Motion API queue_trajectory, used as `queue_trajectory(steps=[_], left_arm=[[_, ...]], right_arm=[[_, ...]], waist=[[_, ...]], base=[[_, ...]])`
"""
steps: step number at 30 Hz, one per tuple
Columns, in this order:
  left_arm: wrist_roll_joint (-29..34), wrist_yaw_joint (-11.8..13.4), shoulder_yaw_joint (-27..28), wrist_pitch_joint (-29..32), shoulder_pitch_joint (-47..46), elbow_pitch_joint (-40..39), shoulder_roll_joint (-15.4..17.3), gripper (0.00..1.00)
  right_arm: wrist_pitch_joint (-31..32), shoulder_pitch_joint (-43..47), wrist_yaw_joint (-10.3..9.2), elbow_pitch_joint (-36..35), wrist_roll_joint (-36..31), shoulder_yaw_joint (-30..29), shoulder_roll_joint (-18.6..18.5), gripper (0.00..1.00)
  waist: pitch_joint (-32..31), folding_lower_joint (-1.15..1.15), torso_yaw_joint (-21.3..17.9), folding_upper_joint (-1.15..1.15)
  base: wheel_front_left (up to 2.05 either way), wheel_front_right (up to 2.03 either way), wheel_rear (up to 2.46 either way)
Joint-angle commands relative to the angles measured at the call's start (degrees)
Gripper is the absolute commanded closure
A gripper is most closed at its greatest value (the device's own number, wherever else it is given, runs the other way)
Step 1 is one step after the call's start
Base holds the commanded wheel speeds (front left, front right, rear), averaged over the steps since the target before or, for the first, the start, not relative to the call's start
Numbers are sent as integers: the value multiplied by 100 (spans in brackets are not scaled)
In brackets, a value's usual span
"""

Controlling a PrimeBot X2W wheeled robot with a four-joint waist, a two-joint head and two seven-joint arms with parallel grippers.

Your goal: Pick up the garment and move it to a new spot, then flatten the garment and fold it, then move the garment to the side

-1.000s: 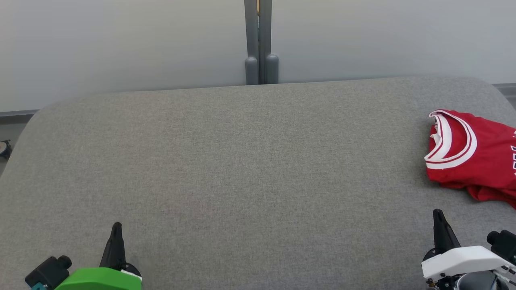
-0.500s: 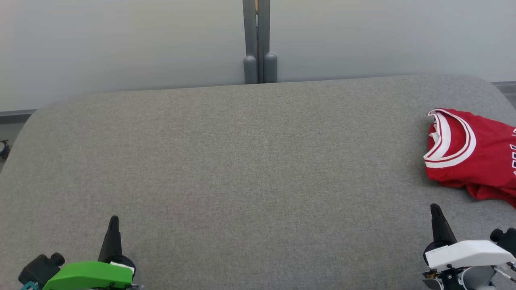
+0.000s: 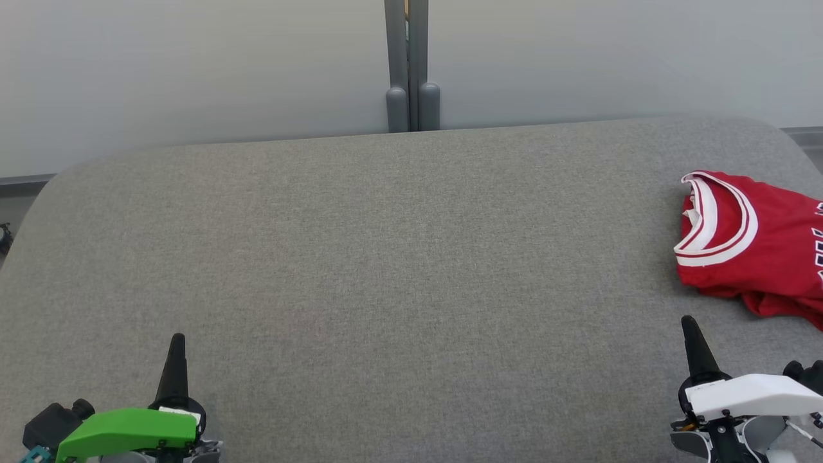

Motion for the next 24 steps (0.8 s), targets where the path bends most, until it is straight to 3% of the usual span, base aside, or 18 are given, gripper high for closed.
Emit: queue_trajectory(steps=[1, 24], left_arm=[[-202, -12, 41, 47, -142, -79, -12, 100], [-1231, -15, 172, 356, -272, -164, -51, 100]], right_arm=[[45, -128, 2, -72, 238, 14, -36, 100], [348, -259, 2, -121, 1590, 68, -52, 100]], waist=[[3, 0, -4, 0], [37, 0, -40, 0]], base=[[0, 0, 0], [0, 0, 0]])
